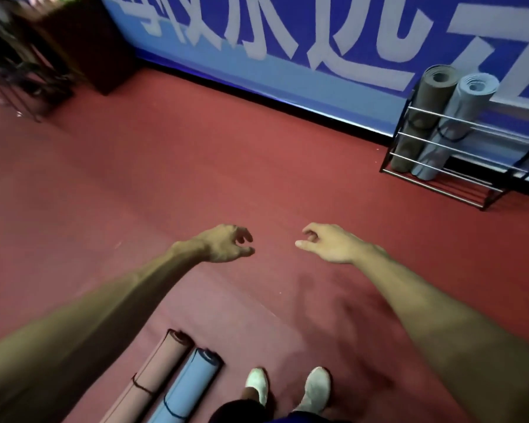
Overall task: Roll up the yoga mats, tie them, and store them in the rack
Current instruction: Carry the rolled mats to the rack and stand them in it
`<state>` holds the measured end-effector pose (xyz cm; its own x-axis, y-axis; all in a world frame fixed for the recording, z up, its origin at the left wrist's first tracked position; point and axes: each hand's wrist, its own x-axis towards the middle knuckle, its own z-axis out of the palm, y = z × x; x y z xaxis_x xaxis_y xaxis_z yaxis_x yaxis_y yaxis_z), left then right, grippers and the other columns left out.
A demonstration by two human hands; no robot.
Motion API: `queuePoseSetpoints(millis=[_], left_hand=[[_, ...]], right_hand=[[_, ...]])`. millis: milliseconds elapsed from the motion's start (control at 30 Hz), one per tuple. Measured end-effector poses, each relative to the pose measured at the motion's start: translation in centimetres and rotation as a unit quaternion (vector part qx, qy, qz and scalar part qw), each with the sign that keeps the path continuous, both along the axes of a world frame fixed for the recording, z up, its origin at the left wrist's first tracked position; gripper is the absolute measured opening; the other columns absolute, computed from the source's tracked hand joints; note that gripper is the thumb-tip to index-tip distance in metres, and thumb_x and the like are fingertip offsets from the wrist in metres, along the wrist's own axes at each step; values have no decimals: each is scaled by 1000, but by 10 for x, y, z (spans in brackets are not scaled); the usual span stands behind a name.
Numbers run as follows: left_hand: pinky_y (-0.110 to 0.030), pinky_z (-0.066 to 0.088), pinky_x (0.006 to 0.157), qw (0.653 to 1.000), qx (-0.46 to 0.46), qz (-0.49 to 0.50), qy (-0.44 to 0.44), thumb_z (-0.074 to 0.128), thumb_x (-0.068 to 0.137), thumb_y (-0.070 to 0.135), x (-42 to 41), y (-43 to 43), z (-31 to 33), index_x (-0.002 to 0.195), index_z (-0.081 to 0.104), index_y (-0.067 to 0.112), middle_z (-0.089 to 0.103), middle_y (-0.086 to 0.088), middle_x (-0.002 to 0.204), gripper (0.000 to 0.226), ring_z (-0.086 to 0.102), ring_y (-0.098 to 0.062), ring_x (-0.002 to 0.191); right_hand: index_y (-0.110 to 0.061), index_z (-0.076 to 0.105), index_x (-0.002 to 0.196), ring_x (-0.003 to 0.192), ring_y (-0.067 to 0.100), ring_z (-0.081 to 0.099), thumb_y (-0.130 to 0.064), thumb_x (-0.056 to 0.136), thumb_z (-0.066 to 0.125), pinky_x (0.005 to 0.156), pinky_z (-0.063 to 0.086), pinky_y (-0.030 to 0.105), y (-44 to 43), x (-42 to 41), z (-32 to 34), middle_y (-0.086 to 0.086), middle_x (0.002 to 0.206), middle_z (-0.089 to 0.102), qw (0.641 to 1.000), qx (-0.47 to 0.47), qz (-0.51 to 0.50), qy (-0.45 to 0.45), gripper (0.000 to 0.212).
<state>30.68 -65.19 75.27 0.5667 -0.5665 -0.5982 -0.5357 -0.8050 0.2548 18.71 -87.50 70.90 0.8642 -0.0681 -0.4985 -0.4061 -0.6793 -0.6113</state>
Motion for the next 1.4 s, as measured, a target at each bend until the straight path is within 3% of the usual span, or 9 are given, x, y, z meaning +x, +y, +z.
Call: queuePoseSetpoints(millis=[100, 300, 433, 667, 867, 967, 1133, 1267, 1400], left_hand=[[-24, 44, 81, 998, -14, 58, 8, 57, 91, 45, -9, 50, -8, 120, 61, 23, 66, -3, 116, 38, 61, -20, 102], [-25, 45, 85, 990, -31, 131, 41, 58, 91, 39, -25, 176, -37, 119, 63, 19, 67, -5, 115, 34, 61, -21, 105], [-20, 40, 80, 975, -53, 200, 80, 59, 91, 35, -28, 285, -69, 115, 64, 17, 66, -6, 114, 30, 58, -15, 96], [-17, 43, 82, 953, -81, 228, 181, 63, 90, 24, -18, 422, -152, 116, 62, 17, 67, -4, 110, 27, 60, -16, 101], [-16, 38, 87, 938, -68, 234, 246, 60, 92, 23, -24, 457, -288, 120, 62, 13, 63, 0, 115, 30, 57, -13, 107], [-16, 37, 95, 902, -112, 314, 274, 61, 91, 19, -32, 463, -384, 118, 64, 14, 64, 1, 120, 27, 56, -9, 111], [-18, 33, 92, 846, -137, 433, 280, 61, 91, 22, -62, 469, -534, 122, 61, 21, 59, 6, 121, 31, 51, -8, 114], [-20, 35, 95, 805, -194, 511, 230, 60, 90, 14, -70, 481, -639, 119, 58, 21, 58, -6, 127, 30, 53, -10, 108], [-16, 35, 91, 830, -180, 483, 211, 60, 90, 15, -60, 489, -713, 139, 43, 19, 44, 2, 138, 52, 42, -6, 120]], right_hand=[[-19, 51, 132, 115, 18, 55, -52, 92, 54, 97, 42, 32, 47, 3, -3, 1, 125, 60, 1000, 7, 7, -9, 52], [-18, 51, 133, 117, 20, 55, -53, 93, 53, 97, 41, 32, 173, 8, -28, 2, 129, 59, 999, 27, 15, 21, 54], [-15, 54, 131, 117, 25, 56, -52, 92, 53, 96, 41, 32, 281, 10, -60, 5, 126, 63, 998, 31, -46, 10, 53], [-17, 53, 130, 120, 26, 56, -48, 91, 57, 97, 41, 32, 418, -5, -161, 6, 127, 63, 988, 12, -128, 90, 50], [-15, 56, 123, 116, 26, 58, -46, 91, 56, 94, 42, 33, 478, -37, -288, 5, 116, 69, 980, 24, -149, 131, 45], [-16, 56, 123, 115, 25, 59, -47, 89, 58, 94, 43, 33, 494, -45, -371, 4, 114, 69, 972, 29, -175, 153, 46], [-15, 56, 125, 114, 22, 60, -48, 87, 62, 96, 43, 30, 520, -51, -511, 3, 117, 68, 961, 64, -206, 172, 50], [-14, 50, 132, 115, 21, 57, -43, 88, 63, 93, 38, 25, 537, -48, -619, 3, 121, 64, 951, 106, -219, 190, 54], [-22, 41, 122, 87, 10, 57, -28, 86, 71, 98, 44, 36, 556, -43, -696, -10, 94, 59, 882, 250, -345, 202, 48]])
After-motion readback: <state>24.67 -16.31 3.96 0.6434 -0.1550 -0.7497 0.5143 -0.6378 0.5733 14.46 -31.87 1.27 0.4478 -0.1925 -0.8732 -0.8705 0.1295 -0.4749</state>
